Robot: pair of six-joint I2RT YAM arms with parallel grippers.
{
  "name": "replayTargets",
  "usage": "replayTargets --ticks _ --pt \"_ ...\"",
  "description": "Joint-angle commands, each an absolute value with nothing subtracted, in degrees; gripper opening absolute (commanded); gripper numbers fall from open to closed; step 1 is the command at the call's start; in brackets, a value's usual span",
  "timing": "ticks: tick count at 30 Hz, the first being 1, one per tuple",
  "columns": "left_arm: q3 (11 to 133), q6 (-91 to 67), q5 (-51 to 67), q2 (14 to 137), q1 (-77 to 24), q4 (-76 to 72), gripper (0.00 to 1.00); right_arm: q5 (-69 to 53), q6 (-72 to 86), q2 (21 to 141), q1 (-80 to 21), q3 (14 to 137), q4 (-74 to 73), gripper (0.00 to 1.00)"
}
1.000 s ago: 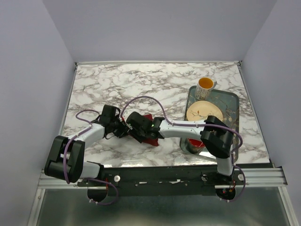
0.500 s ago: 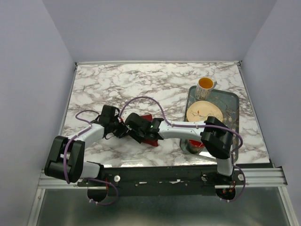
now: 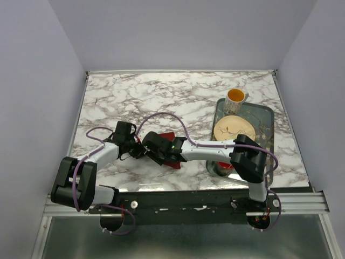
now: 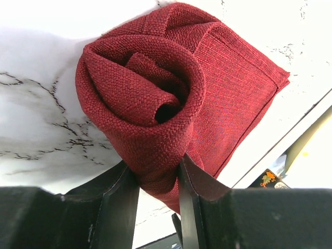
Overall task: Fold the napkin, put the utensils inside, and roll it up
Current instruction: Roll the napkin with the utensil
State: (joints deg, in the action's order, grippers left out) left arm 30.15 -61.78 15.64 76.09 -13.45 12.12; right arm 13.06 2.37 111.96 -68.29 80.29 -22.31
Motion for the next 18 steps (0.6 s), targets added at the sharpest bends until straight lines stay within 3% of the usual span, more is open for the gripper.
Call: replayTargets --ticks 1,7,12,17,18 --pt "28.04 -61.52 15.29 76.29 -12.92 15.29 0.40 11.34 4.22 112.67 -68.91 79.10 -20.40 0.46" --pt "27.77 -62.31 16.17 75.41 -12.83 15.38 0.40 10.46 4.22 114.87 -68.91 76.73 -17.67 0.55" --pt "27.86 -63.02 16.96 74.88 -12.75 15.47 0.40 12.82 4.92 117.68 -68.91 76.29 -16.88 0.55" --pt "27.95 -62.67 17.05 74.45 -12.74 15.65 0.43 14.86 5.62 117.60 -67.86 75.76 -16.26 0.41" --pt "27.78 -62.49 17.05 74.27 -12.74 15.64 0.45 13.81 5.89 117.34 -67.50 75.59 -16.26 0.30"
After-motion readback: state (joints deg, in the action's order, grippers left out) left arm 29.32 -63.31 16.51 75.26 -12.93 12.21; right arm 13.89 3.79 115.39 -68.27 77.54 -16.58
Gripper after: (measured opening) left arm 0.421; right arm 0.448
